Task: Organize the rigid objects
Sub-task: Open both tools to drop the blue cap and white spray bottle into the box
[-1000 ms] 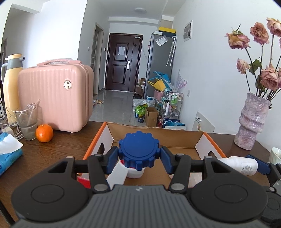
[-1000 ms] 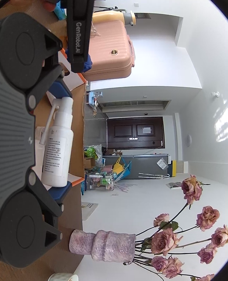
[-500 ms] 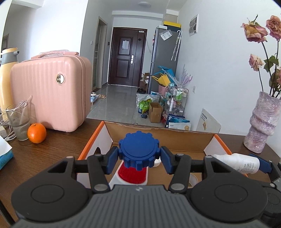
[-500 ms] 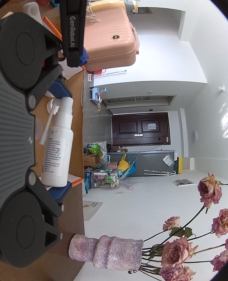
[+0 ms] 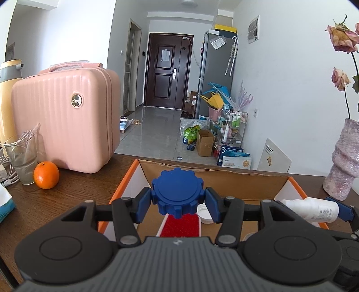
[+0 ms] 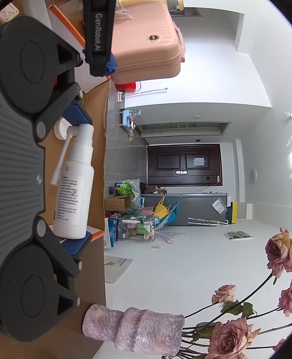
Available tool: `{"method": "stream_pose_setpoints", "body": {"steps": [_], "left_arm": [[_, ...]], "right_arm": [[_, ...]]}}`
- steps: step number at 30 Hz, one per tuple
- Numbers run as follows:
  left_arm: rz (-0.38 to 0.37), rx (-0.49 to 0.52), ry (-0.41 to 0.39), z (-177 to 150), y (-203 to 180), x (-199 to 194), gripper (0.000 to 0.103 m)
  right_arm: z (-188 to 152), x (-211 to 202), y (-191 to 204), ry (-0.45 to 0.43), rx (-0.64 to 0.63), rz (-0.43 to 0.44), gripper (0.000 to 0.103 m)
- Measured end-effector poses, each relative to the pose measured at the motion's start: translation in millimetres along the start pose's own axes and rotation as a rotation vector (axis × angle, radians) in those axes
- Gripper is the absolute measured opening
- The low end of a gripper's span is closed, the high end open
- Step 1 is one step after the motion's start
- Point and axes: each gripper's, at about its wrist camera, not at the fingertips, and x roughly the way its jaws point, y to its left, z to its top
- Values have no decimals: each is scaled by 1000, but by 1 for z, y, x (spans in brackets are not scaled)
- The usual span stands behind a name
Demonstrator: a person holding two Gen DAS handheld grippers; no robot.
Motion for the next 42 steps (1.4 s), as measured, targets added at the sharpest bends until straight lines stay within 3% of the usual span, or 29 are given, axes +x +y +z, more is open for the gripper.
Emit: {"method": "stream_pose_setpoints", "body": {"steps": [17,29,30,31,33,42], "left_arm": [[52,35,37,5,1,17,54],[46,52,38,3,3,16,54],[49,47,35,3,4,15,59],[54,38,37,3,5,15,82],[88,13,23,4,8,12,103],[107,10,0,6,11,7,103]], "right_arm": [[1,13,1,29,-17,5,98],[1,16,1,63,-32,11,99],[1,18,0,71,-34,0,99],[3,20,-1,75,-36,-10,99],[3,21,-2,83,-31,-26,103],[3,21,-3,90,-31,-21,103]]}}
